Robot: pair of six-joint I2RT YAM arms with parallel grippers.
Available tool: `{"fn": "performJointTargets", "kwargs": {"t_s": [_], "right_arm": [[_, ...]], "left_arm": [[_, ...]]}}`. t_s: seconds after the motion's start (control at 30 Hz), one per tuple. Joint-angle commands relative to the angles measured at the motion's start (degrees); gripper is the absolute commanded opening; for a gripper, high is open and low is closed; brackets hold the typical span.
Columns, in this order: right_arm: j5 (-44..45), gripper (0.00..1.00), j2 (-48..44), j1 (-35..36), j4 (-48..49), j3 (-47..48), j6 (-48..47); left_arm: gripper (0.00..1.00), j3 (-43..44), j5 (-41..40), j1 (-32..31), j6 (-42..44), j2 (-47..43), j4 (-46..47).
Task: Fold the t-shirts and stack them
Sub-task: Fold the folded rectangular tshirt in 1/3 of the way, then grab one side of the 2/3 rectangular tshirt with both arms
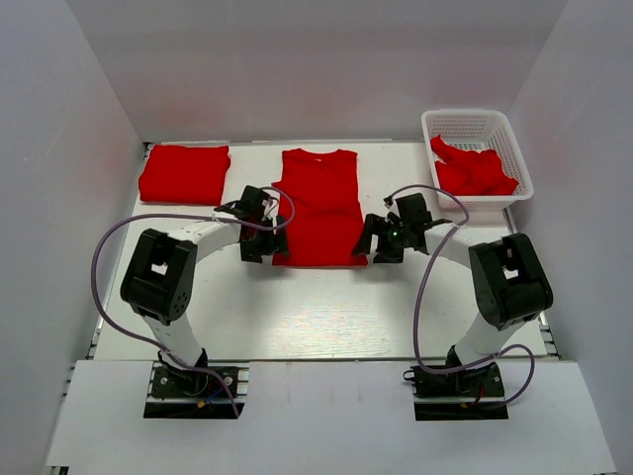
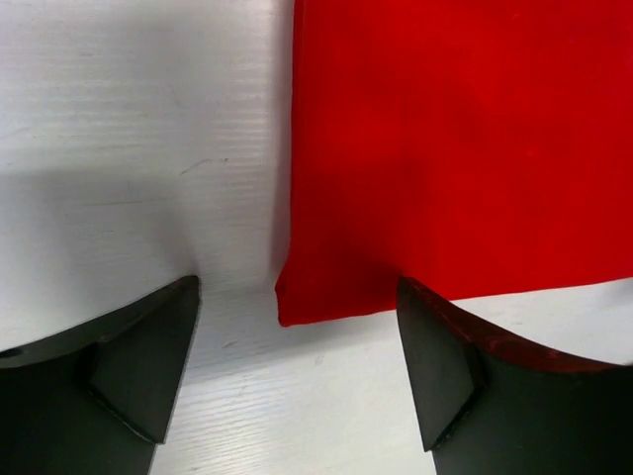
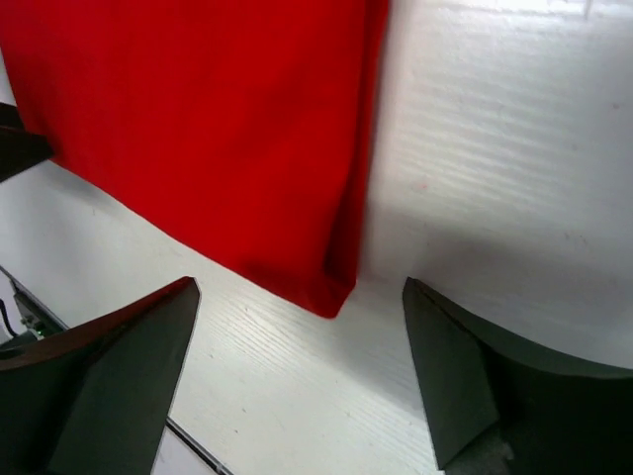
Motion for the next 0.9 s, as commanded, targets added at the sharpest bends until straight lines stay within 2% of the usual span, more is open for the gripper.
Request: {"fn": "performJointTargets", "kwargs": {"t_s": [0.0, 0.17, 0.2, 0.23, 0.3, 0.33, 0.4, 0.43, 0.47, 0.5, 0.53, 0.57, 0.73, 0.87], "right_arm": [[-2.98, 0.86, 2.69, 0.25, 3.84, -0.11, 1.12], [-4.74, 0.73, 3.66, 0.34, 5.69, -1.96, 2.35], [-4.74, 0.67, 3.84, 0.34, 5.43, -2.05, 2.44], [-4.74, 0.59, 3.40, 0.42, 5.60, -2.57, 2.61], [-4.31, 0.53, 3.14, 0.43, 7.78, -4.15, 3.84], [-4.21, 0.47, 2.35, 0.60, 7.80, -4.33, 3.85], [-3.43, 0.41, 1.99, 0.42, 7.01, -4.34, 3.67], [-2.81, 0.37, 1.73, 0.42, 6.83, -4.42, 3.32], [-2.55, 0.25, 1.55, 0.51, 6.83, -4.34, 3.32], [-2.28, 0.17, 1.29, 0.43, 6.83, -4.25, 3.06], [-2.02, 0.09, 1.20, 0.51, 6.83, -4.25, 2.97], [-2.10, 0.00, 0.77, 0.43, 6.83, -4.16, 3.14], [-1.05, 0.00, -3.36, 0.77, 0.78, -5.12, 1.04], [1.40, 0.00, -13.90, 1.13, -5.99, -8.02, 0.59]], "left_arm": [[0.90, -0.89, 1.58, -0.55, 0.37, 0.67, 2.41], [0.76, -3.97, 3.34, -1.07, 0.37, 1.20, 4.16], [0.73, -4.75, 3.34, -1.07, 0.37, 1.20, 4.86], [0.64, -5.46, 3.34, -1.60, -0.15, 1.20, 5.48], [0.57, -7.12, 3.95, -1.60, -1.12, 1.20, 7.40], [0.49, -7.65, 3.96, -1.60, -1.64, 1.20, 8.02], [0.42, -8.27, 5.18, -2.13, -1.65, 1.20, 9.17], [0.35, -8.28, 5.19, -2.13, -1.65, 1.20, 9.17], [0.33, -8.28, 5.19, -2.13, -2.17, 1.20, 9.17], [0.27, -8.28, 5.19, -2.13, -2.18, 1.20, 9.17], [0.16, -8.28, 5.19, -2.13, -2.18, 1.20, 9.17], [0.00, -8.28, 5.19, -2.65, -2.18, 1.20, 8.56], [0.00, -9.50, 3.17, -3.18, -2.18, -4.94, 3.48], [0.00, -14.06, 5.53, -3.71, -2.18, -15.65, -0.92]]}}
